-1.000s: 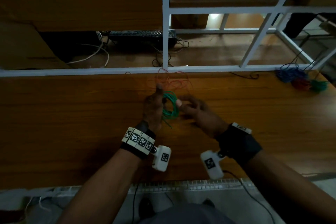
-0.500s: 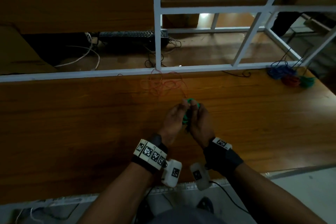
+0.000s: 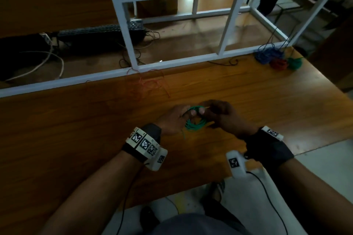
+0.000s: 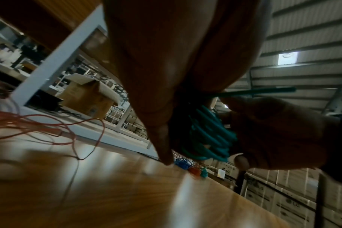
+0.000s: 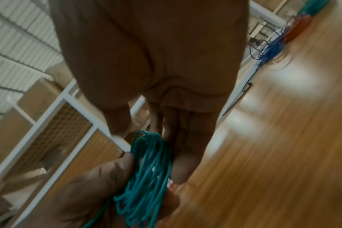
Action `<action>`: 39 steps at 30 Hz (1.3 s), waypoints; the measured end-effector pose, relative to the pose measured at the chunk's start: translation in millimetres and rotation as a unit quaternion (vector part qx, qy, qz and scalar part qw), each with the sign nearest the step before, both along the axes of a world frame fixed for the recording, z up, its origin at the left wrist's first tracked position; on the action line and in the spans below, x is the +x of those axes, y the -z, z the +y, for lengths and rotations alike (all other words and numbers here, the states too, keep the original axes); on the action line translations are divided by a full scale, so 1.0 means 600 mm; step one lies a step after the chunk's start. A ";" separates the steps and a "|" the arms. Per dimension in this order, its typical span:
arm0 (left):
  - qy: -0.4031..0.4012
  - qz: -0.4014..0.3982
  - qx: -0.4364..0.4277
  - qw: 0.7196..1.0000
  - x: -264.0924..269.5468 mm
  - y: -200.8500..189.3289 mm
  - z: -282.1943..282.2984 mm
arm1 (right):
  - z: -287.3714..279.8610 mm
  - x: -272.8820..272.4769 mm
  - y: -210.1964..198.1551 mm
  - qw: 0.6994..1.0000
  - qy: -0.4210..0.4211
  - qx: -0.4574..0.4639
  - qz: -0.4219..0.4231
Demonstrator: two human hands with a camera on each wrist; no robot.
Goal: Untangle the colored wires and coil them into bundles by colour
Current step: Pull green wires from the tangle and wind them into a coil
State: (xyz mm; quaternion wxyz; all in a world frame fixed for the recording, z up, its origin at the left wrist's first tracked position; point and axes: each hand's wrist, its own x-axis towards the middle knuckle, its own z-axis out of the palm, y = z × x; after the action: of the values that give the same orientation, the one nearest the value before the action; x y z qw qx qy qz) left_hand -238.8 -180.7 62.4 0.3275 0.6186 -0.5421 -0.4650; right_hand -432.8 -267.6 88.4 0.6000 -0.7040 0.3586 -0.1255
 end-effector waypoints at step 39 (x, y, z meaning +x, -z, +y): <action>-0.454 0.113 -0.014 0.884 -0.090 0.058 -0.434 | -0.701 0.017 0.115 0.918 -0.031 -0.293 0.266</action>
State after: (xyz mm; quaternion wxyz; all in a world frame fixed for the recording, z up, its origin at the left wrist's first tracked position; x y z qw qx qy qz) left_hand -292.9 -440.8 27.6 0.5701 0.7360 -0.1678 -0.3243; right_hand -422.7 -688.0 19.6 0.2524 -0.8667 0.4299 -0.0140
